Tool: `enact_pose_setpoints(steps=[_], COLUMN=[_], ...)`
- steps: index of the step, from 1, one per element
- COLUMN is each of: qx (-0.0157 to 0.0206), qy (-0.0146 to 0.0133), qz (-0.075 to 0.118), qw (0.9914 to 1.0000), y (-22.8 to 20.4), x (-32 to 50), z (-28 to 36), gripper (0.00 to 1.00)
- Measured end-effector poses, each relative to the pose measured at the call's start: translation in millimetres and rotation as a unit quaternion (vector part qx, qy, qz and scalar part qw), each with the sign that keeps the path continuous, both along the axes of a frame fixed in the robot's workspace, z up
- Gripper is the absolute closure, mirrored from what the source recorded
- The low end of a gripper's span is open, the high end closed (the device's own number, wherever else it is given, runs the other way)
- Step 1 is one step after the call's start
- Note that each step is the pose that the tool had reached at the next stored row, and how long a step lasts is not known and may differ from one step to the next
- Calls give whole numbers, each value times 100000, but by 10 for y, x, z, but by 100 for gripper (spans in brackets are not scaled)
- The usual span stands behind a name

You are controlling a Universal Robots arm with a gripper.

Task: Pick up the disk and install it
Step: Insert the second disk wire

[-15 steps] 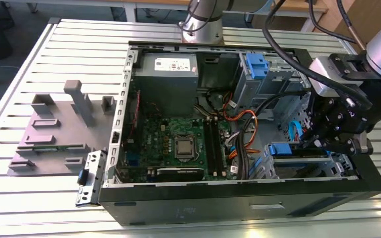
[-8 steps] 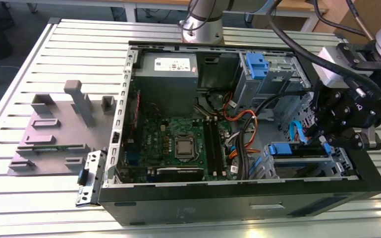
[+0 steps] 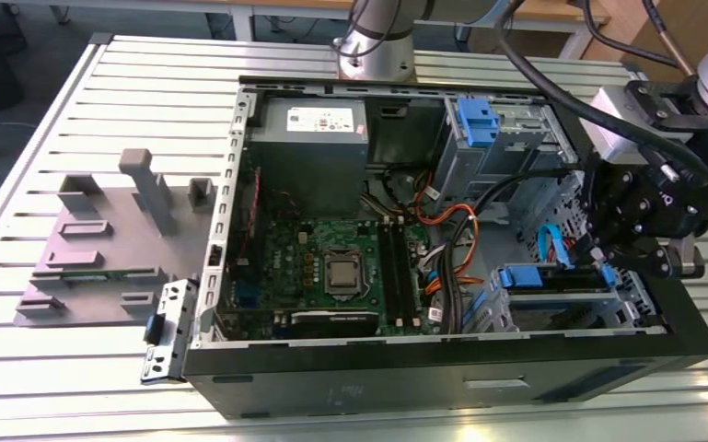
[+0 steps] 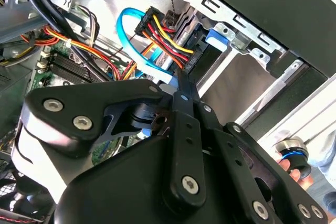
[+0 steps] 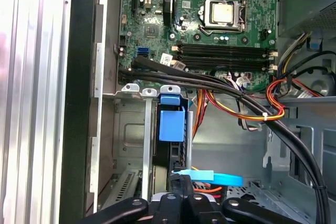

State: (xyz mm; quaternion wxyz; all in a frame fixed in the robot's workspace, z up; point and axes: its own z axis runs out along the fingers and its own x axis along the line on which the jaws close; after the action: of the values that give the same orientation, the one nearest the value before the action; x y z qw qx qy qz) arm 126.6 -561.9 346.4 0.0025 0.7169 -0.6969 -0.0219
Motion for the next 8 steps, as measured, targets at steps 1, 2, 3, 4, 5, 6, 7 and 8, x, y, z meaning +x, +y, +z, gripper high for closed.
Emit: enact_pose_setpoints(steps=[1,2,3,4,5,6,7,8], qx=[21,50,79,121,149,183,200,208], qy=[3,12,32,70,118,153,187,224], qz=[10,18,18,24,28,35,31,31], qw=[100000,100000,100000,100000,100000,100000,100000,100000], y=[-2,-6,-10,-14,-17,-19,-19,-19], x=[0,0,-1,-1,-1,0,0,0], z=[-5,-10,-18,-27,-36,-46,-57,-69], gripper=[89,89,89,89,89,89,89,89])
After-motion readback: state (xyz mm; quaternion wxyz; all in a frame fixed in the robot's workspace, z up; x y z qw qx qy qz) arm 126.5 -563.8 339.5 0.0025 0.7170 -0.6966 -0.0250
